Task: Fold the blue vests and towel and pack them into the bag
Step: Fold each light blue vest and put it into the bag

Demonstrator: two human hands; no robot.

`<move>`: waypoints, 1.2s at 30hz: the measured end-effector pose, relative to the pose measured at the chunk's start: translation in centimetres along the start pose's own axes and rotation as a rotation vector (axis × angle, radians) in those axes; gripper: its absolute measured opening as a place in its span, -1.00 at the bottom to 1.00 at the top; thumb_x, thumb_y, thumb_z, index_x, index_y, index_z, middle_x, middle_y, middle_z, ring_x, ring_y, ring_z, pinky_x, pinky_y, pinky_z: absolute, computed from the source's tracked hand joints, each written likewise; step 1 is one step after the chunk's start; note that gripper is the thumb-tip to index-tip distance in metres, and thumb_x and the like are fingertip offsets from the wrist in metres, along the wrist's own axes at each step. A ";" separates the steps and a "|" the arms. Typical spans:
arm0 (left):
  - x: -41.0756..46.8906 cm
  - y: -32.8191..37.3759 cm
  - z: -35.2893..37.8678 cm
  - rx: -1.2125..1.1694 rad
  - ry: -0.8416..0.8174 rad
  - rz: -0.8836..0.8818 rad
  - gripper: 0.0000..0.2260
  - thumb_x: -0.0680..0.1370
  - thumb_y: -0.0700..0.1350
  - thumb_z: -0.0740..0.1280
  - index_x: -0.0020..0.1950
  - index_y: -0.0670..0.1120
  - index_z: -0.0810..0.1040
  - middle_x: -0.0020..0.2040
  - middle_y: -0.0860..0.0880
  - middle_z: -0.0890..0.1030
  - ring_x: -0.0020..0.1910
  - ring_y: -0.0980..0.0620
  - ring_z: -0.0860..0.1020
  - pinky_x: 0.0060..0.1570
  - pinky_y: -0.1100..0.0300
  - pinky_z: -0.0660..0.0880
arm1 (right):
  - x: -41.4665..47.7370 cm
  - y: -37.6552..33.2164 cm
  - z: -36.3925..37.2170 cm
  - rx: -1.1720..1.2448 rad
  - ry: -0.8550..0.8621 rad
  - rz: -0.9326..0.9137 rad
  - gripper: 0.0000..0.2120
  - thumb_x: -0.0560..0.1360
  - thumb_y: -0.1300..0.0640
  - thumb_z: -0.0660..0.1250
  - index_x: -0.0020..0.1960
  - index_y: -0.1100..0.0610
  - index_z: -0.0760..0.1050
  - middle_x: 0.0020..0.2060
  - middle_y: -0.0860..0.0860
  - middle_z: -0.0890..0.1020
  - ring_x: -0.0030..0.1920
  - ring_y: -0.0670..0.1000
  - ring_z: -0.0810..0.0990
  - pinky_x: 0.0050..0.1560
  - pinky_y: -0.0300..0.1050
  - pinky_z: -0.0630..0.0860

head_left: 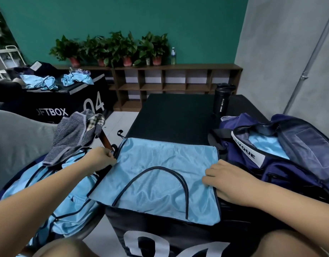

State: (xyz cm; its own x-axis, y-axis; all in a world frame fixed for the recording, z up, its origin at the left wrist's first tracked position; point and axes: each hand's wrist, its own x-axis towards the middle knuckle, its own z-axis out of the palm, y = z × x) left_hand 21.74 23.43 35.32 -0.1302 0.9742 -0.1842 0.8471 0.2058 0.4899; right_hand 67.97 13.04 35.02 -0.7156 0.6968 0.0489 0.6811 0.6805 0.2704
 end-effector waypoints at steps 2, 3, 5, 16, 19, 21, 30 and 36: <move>1.5 1.6 0.2 0.067 0.050 0.035 -0.84 0.54 -0.09 0.50 -0.15 -0.16 0.64 -0.21 -0.09 0.66 -0.25 -0.07 0.58 -0.29 0.15 0.45 | 0.3 -0.8 -0.1 0.029 -0.021 0.005 -0.82 0.44 0.04 0.20 0.04 -0.09 0.42 -0.15 -0.11 0.46 -0.10 0.03 0.49 0.00 -0.05 0.47; 2.2 2.6 0.2 0.103 0.075 0.055 -0.84 0.55 -0.07 0.50 -0.11 -0.15 0.67 -0.19 -0.10 0.68 -0.22 -0.06 0.61 -0.31 0.16 0.47 | 0.4 -1.2 -0.2 0.044 -0.020 0.007 -0.83 0.43 0.01 0.21 0.02 -0.08 0.41 -0.16 -0.11 0.46 -0.10 0.03 0.49 -0.01 -0.05 0.47; 3.9 4.5 0.5 0.177 0.102 0.086 -0.83 0.57 -0.06 0.48 -0.05 -0.16 0.69 -0.16 -0.11 0.70 -0.20 -0.04 0.62 -0.35 0.17 0.46 | 0.8 -2.3 -0.4 0.076 -0.001 0.007 -0.84 0.41 -0.01 0.24 -0.02 -0.07 0.39 -0.18 -0.10 0.45 -0.13 0.03 0.48 -0.04 -0.05 0.48; 13.3 13.8 5.7 0.310 0.168 0.212 -0.90 0.60 -0.11 0.26 0.07 -0.10 0.43 -0.03 -0.13 0.57 -0.05 -0.18 0.53 -0.08 -0.03 0.49 | 5.1 -8.0 -0.4 0.324 0.077 0.010 -0.87 0.42 -0.01 0.19 -0.06 -0.01 0.34 -0.19 -0.05 0.48 -0.19 0.07 0.51 -0.11 -0.05 0.49; 14.8 16.3 7.1 0.294 0.204 0.242 -0.89 0.61 -0.12 0.27 0.11 -0.08 0.45 0.01 -0.08 0.54 0.04 -0.20 0.50 0.11 -0.11 0.45 | 6.8 -9.4 -0.3 0.376 0.123 0.011 -0.89 0.42 0.05 0.22 -0.07 0.02 0.35 -0.20 -0.03 0.47 -0.22 0.09 0.52 -0.15 -0.04 0.55; 15.6 17.4 7.8 0.272 0.232 0.266 -0.87 0.59 -0.13 0.28 0.13 -0.06 0.47 0.06 -0.08 0.56 0.11 -0.20 0.51 0.16 -0.13 0.40 | 7.6 -10.2 -0.3 0.402 0.132 0.019 -0.88 0.44 0.10 0.28 -0.05 0.05 0.38 -0.17 0.00 0.49 -0.20 0.12 0.53 -0.13 0.01 0.58; 13.1 15.7 8.4 0.194 0.341 0.400 -0.73 0.60 -0.05 0.37 0.29 0.07 0.50 0.17 0.00 0.50 0.20 -0.14 0.46 0.21 -0.11 0.37 | 4.8 -6.6 -2.1 0.592 0.101 0.085 -0.66 0.67 -0.25 0.16 0.29 -0.08 0.46 0.10 -0.17 0.48 0.16 -0.07 0.42 0.31 -0.14 0.35; 4.0 12.8 8.7 0.080 0.255 0.626 -0.85 0.57 -0.08 0.38 0.12 0.09 0.57 -0.01 0.13 0.57 0.05 -0.02 0.53 0.13 -0.12 0.53 | 0.6 -3.7 -2.1 0.383 -0.015 0.123 -0.53 0.57 -0.41 0.16 0.31 -0.16 0.45 0.12 -0.22 0.44 0.20 -0.11 0.39 0.34 -0.11 0.29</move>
State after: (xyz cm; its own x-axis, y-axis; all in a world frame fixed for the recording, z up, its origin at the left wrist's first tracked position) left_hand 36.55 29.14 33.51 0.2880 0.9006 0.3254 0.8365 -0.4020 0.3724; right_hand 64.66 10.44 36.11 -0.6244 0.7799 0.0438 0.7723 0.6248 -0.1147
